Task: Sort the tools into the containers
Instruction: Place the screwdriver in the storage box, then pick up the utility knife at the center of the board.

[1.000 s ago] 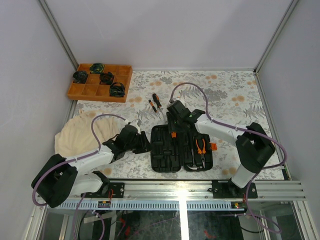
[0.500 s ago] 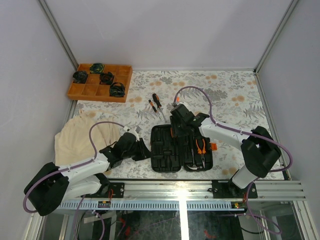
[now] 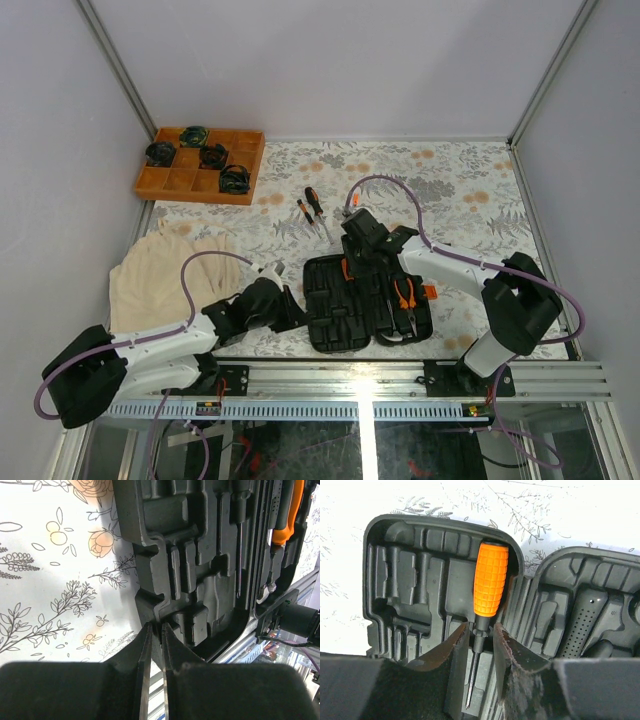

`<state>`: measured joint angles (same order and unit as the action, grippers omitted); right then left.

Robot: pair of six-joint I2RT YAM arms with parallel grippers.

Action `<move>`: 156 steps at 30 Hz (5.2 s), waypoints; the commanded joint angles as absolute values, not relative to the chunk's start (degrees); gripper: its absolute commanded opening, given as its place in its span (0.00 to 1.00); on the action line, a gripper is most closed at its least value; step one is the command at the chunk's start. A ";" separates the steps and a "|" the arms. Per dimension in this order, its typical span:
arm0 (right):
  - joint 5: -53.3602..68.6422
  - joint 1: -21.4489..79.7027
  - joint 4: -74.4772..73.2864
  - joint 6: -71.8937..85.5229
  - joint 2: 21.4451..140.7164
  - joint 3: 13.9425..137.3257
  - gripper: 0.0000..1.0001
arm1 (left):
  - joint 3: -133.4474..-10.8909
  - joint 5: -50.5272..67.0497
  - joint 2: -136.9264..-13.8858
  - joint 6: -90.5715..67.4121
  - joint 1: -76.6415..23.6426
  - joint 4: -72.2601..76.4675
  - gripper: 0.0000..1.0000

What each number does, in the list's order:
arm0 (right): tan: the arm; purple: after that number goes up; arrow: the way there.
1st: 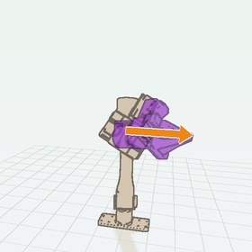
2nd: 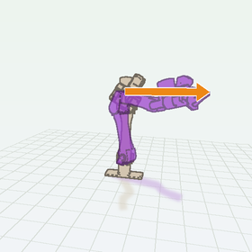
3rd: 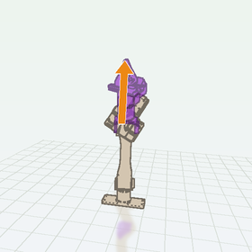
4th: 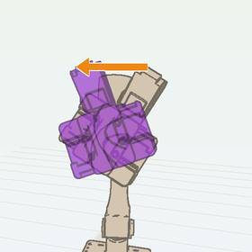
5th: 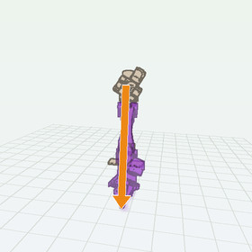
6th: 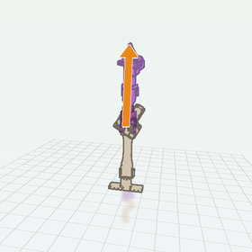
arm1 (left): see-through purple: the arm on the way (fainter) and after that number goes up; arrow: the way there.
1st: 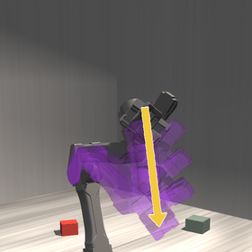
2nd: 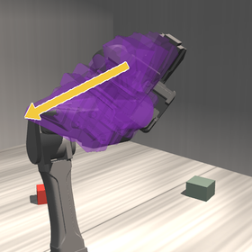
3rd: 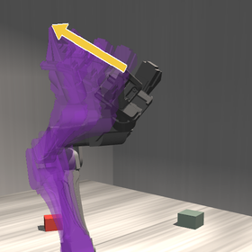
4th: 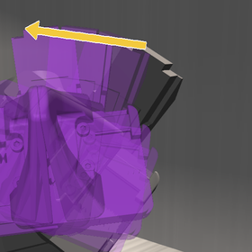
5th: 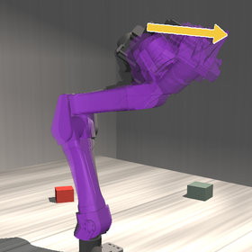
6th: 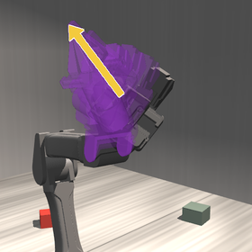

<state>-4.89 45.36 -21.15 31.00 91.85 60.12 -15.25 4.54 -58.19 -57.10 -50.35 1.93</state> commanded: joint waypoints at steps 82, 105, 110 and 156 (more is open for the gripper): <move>-1.21 54.87 -23.55 35.50 112.32 61.43 0.00 | -17.39 -1.69 -53.75 -58.67 -53.71 -3.76 0.00; -18.34 51.07 -31.46 30.44 82.92 64.66 0.63 | -19.30 -3.09 -51.53 -58.01 -53.76 -9.04 0.18; -19.08 45.02 -31.31 26.67 75.07 60.64 0.68 | -22.53 -5.52 -50.24 -56.28 -53.70 -12.75 0.39; -8.91 25.90 -17.98 29.94 114.96 88.31 0.65 | -44.57 2.39 -54.14 -24.73 -18.04 -31.06 0.53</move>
<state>-6.02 24.77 -18.83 27.55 111.96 81.71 -45.23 4.19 -56.05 -26.00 -18.31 -31.73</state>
